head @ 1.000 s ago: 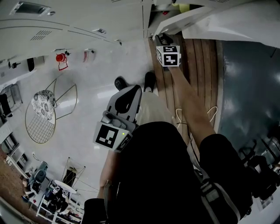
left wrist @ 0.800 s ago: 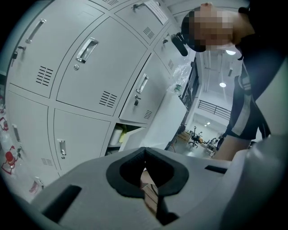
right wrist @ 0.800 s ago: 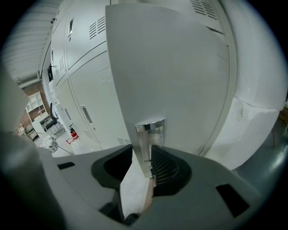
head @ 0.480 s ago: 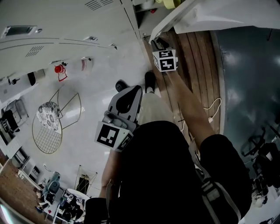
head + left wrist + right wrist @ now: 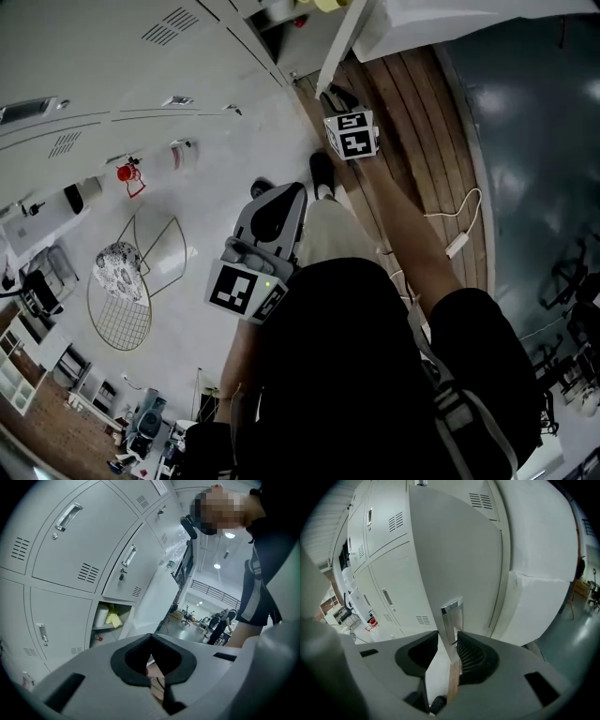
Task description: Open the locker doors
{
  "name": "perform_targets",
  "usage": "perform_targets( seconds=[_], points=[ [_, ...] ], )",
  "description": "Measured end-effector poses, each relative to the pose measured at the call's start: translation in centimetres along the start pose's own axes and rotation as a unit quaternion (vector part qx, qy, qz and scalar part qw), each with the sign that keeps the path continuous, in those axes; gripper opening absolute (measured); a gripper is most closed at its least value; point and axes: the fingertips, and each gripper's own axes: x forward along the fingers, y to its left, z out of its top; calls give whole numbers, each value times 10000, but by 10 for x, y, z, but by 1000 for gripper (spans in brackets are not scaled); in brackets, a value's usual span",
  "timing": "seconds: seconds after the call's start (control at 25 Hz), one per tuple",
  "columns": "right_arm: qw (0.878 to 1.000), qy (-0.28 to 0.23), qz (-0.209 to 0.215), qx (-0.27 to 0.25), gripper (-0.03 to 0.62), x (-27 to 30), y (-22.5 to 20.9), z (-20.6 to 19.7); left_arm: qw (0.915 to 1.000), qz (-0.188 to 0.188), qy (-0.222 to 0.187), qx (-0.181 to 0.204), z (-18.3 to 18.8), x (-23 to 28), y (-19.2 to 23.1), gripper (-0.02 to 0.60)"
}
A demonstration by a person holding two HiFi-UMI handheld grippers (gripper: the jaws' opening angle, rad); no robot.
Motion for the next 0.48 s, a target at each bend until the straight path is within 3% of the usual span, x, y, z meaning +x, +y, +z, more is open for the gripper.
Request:
perform_targets(
  seconds=[0.48],
  points=[
    [9985, -30, -365, 400, 97, -32, -35, -25, 9976, -587, 309, 182, -6, 25, -25, 18]
  ],
)
